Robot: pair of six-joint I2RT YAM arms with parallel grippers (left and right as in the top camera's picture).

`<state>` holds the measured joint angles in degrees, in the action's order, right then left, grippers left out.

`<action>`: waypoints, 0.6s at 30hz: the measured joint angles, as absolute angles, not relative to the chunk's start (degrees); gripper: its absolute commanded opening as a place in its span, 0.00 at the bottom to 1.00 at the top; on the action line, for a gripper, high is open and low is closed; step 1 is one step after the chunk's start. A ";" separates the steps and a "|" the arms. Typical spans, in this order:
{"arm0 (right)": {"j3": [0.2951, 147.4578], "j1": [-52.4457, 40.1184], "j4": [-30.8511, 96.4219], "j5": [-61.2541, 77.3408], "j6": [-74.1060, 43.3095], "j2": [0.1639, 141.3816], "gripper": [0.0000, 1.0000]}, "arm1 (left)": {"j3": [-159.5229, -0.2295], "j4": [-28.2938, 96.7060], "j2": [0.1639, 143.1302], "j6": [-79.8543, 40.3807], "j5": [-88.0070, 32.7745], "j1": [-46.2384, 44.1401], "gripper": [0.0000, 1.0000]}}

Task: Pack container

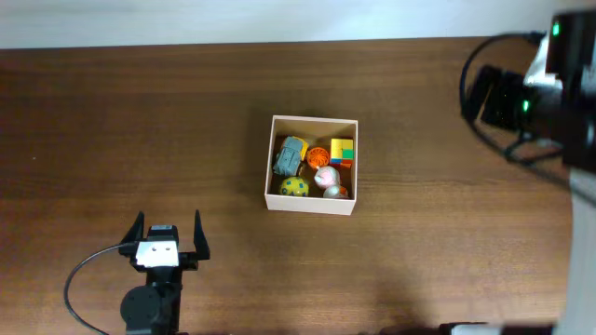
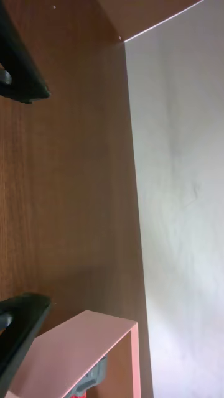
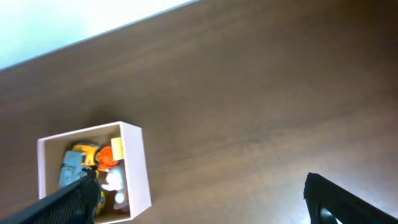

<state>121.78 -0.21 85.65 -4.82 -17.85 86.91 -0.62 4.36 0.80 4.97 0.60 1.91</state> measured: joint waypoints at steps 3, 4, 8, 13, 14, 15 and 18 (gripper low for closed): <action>111.28 -1.56 77.36 -4.82 -17.82 79.66 0.99 | -0.62 4.36 0.80 4.99 0.60 1.91 0.99; 107.72 -1.89 74.00 -4.84 -17.85 77.43 0.99 | -0.62 4.36 0.80 4.99 0.60 1.91 0.99; 93.30 -2.15 60.27 -4.82 -17.76 68.34 0.99 | -0.64 4.36 0.80 4.99 0.60 1.91 0.99; 72.79 -2.15 42.00 -4.84 -16.43 54.94 0.99 | -0.64 4.40 0.78 4.99 0.60 1.91 0.99; 68.49 -2.15 37.41 -4.84 -16.27 52.25 0.99 | -0.64 4.40 0.78 4.99 0.62 1.91 0.99; 64.42 -2.15 33.34 -4.89 -16.12 49.80 0.99 | -0.64 4.40 0.80 4.99 0.60 1.91 0.99; 52.95 -2.20 23.40 -4.84 -15.86 43.42 0.99 | -0.64 4.40 0.78 4.99 0.60 1.91 0.99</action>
<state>52.95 -2.20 23.40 -4.84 -15.86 43.42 -0.64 4.40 0.78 4.99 0.60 1.91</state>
